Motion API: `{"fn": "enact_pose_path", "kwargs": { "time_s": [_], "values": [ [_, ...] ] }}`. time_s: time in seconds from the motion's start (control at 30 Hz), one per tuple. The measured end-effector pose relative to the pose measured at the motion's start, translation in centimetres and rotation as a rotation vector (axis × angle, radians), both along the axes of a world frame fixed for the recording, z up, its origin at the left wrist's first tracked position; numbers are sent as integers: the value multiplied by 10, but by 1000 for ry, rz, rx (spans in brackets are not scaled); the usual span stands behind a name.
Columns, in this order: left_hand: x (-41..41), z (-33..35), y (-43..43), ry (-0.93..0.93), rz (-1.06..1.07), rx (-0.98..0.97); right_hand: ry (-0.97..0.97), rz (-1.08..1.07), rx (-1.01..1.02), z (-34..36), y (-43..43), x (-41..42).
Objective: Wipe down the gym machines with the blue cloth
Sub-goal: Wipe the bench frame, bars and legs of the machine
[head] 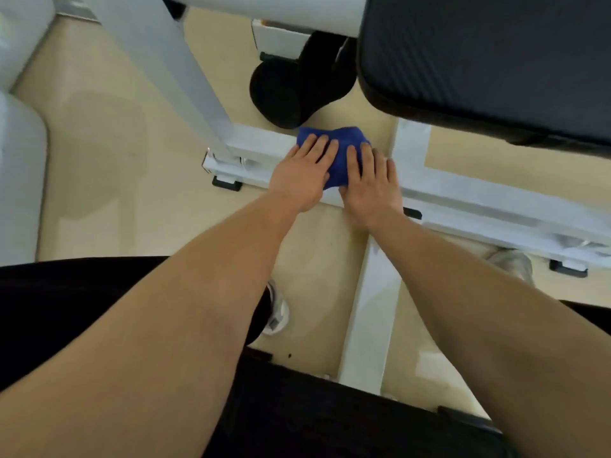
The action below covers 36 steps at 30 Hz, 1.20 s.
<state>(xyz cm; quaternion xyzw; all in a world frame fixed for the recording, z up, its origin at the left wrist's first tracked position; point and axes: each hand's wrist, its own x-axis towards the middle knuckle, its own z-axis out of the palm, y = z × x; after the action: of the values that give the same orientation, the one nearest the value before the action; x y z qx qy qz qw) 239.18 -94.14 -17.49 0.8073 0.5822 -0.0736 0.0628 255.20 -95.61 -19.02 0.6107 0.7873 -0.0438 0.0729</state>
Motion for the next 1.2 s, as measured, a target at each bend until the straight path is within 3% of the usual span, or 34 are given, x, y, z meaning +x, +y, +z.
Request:
{"fn": "enact_pose_path", "kwargs": {
  "time_s": [0.13,0.27,0.57,0.8,0.97,1.2],
  "values": [
    [26,-3,1,-29,-41,-4,-7,-46,-69,12,-10,26],
    [35,-8,7,-95,-123,57,150,-135,-28,21,-2,38],
    [-36,-21,24,-115,-105,207,137,-94,-5,-1,17,-26],
    [48,-28,-1,-55,-44,179,32,-120,71,-17,-5,52],
    [117,-27,-5,-87,-137,120,7,-202,24,-9,-22,117],
    [86,-26,4,-103,-211,161,167,-240,2,11,-3,79]
  ]
}}
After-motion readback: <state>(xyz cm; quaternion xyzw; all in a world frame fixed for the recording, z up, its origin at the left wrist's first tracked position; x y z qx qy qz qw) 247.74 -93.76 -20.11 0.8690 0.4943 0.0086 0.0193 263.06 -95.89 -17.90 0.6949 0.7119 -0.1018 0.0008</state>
